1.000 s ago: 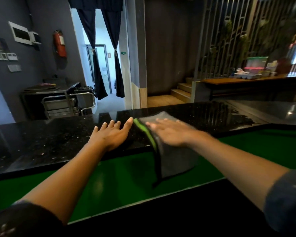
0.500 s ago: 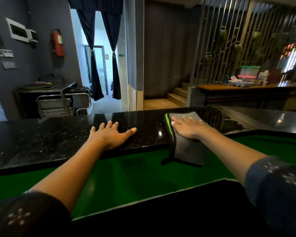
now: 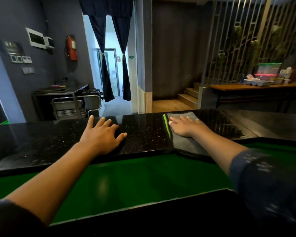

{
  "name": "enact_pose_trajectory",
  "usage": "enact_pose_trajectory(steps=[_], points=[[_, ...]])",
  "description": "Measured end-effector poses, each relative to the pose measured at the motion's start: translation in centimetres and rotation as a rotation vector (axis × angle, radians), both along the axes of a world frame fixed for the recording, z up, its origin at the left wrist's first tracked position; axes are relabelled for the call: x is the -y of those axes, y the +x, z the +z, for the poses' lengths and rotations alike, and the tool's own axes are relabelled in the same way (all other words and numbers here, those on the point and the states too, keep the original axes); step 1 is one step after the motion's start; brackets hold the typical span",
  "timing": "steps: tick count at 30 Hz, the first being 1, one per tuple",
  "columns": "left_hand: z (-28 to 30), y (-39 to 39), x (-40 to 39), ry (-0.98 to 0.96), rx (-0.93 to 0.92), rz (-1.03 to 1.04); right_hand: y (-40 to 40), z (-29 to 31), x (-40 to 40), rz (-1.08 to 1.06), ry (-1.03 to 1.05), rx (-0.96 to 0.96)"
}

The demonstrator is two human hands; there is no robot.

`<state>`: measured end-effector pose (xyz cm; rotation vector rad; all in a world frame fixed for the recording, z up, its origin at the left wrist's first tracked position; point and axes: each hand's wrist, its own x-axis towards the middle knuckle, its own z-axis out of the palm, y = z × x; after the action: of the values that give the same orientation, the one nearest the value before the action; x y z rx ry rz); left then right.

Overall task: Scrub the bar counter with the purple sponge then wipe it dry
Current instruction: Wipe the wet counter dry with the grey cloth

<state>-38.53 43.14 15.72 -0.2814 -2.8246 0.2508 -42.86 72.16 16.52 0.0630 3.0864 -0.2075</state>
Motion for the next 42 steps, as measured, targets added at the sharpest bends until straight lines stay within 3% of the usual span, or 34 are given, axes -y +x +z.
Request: enact_pose_trajectory(steps=[3, 7, 11, 14, 23, 26, 30, 32, 35, 42], points=[[0.2, -0.6, -4.4, 0.120, 0.033, -0.031, -1.3, 0.4, 1.1, -0.017, -0.010, 0.012], [0.1, -2.8, -10.3, 0.380, 0.219, -0.025, 0.4, -0.9, -0.2, 0.154, -0.028, -0.013], [-1.9, -4.6, -11.1, 0.353, 0.230, 0.012, 2.4, -1.9, -4.3, 0.326, -0.044, -0.022], [-2.5, -5.2, -10.9, 0.325, 0.212, 0.020, 0.9, -1.3, -6.3, 0.316, -0.034, -0.006], [-2.2, -5.2, -10.9, 0.303, 0.227, 0.020, -10.8, -0.6, 1.0, 0.374, 0.044, -0.002], [-1.9, -4.9, -10.7, 0.297, 0.246, 0.015, -12.4, -0.8, -1.2, 0.426, 0.014, 0.026], [-1.7, -4.6, -11.0, 0.290, 0.252, 0.032, -14.1, -0.7, -11.6, 0.144, -0.017, 0.022], [-1.7, -4.6, -11.3, 0.290, 0.244, 0.043, -14.0, -0.6, -15.8, 0.018, -0.006, 0.035], [-1.7, -4.6, -11.3, 0.295, 0.248, 0.055, -12.9, -0.4, -16.3, -0.010, 0.023, 0.021], [-1.4, -4.4, -11.4, 0.302, 0.249, 0.076, -2.1, -1.1, -12.7, 0.271, 0.008, -0.001]])
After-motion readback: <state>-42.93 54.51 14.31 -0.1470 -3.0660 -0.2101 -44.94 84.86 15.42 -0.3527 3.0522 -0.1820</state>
